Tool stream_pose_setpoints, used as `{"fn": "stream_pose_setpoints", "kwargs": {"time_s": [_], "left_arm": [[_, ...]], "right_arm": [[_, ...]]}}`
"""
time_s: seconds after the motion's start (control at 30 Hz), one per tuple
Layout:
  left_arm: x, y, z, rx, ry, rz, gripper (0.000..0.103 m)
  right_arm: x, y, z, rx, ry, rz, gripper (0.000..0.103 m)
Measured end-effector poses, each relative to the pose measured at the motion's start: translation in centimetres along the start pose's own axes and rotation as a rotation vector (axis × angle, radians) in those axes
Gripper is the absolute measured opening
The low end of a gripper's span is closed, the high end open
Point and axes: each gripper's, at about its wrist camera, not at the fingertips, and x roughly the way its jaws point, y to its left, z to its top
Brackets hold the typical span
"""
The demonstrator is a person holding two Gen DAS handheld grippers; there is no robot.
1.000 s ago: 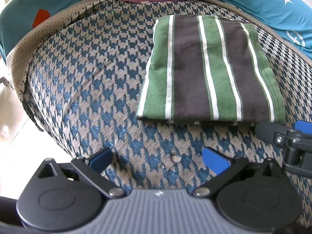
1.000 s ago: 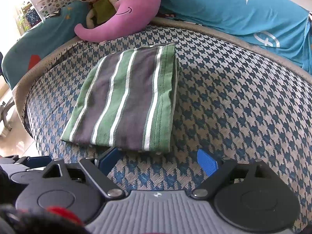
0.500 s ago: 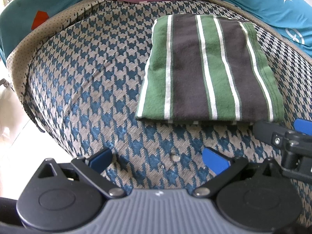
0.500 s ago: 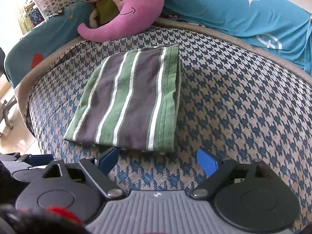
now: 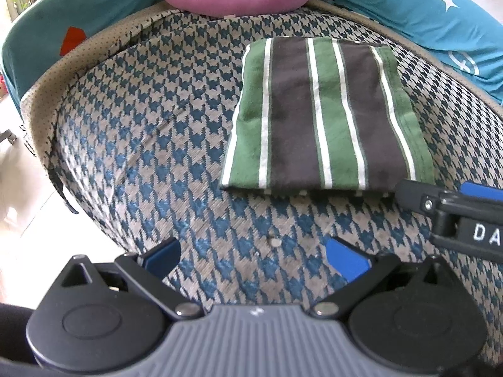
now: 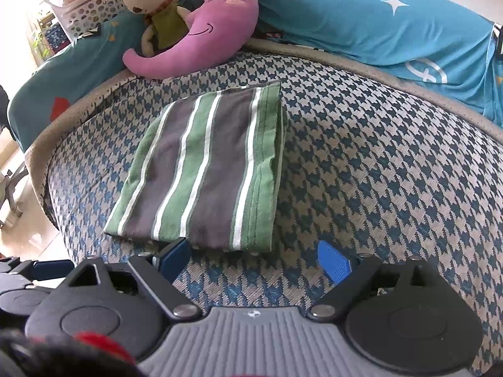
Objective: Fold clothes
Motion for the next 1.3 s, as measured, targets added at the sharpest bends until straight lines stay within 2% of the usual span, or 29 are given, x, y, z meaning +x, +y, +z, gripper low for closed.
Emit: {"fn": "stream_pose_setpoints", "kwargs": {"time_s": [0.63,1.3], "left_arm": [[-4.1,0.5,-2.2,-0.023,-0.036,0.022,0.103],[-6.9,-0.1,-4.2,-0.005,-0.065,-0.001,0.103]], "right_arm": [[-1.9,-0.2,-0.9,0.021,-0.028,0.028,0.089],[-3.6,-0.1,-2.5,0.033,-0.032,0.039,0.089]]}}
